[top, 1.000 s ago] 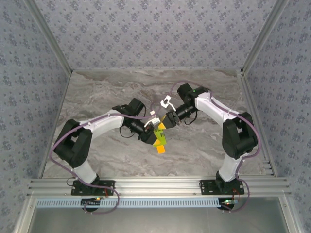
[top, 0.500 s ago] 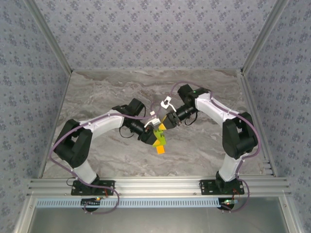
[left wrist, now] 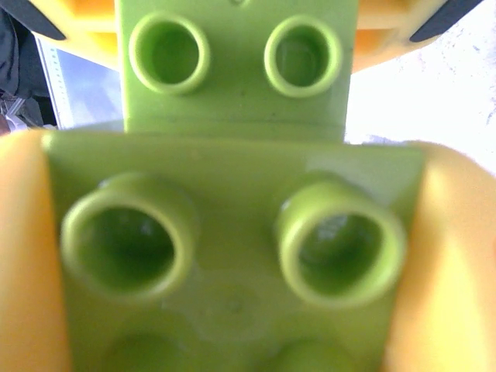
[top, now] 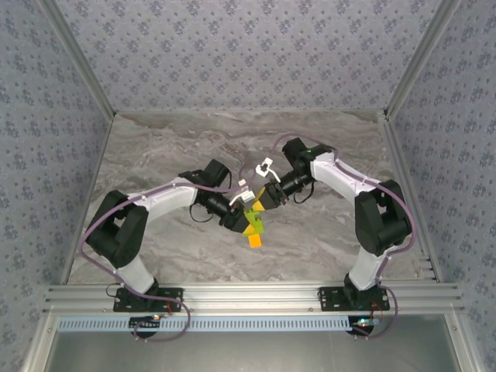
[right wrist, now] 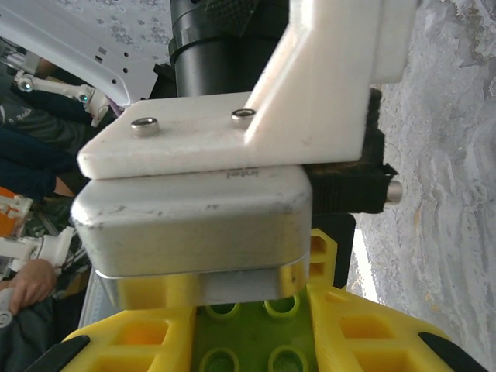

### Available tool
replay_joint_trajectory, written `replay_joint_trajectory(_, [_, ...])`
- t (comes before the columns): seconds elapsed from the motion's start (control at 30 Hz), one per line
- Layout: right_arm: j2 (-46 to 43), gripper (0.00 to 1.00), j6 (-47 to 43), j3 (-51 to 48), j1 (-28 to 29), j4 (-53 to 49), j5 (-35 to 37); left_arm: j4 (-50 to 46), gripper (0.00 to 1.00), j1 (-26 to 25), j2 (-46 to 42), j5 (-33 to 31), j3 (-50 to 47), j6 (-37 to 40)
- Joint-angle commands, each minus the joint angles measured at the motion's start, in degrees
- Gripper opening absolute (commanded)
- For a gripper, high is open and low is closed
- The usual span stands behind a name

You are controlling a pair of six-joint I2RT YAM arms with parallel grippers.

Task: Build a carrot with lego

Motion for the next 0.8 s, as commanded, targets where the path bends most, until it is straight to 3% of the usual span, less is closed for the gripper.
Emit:
replay_joint_trajectory(0.0, [-1.8, 0.21, 0.0, -2.5, 1.8, -4.6, 4.8, 4.2, 0.23, 2.4, -2.4, 2.9, 1.3, -1.3])
replay_joint_trajectory(0.43, [0.8, 0.21, -0.9, -0.7, 0.7, -7.4, 2.4, 4.6, 0.23, 2.6, -2.4, 2.4, 1.3, -1.8])
replay_joint_trajectory(0.77, [3.3, 0.29, -1.2, 0.6, 0.3, -8.4, 1.7, 4.3, 0.23, 2.2, -2.8, 1.2, 1.4, -2.0])
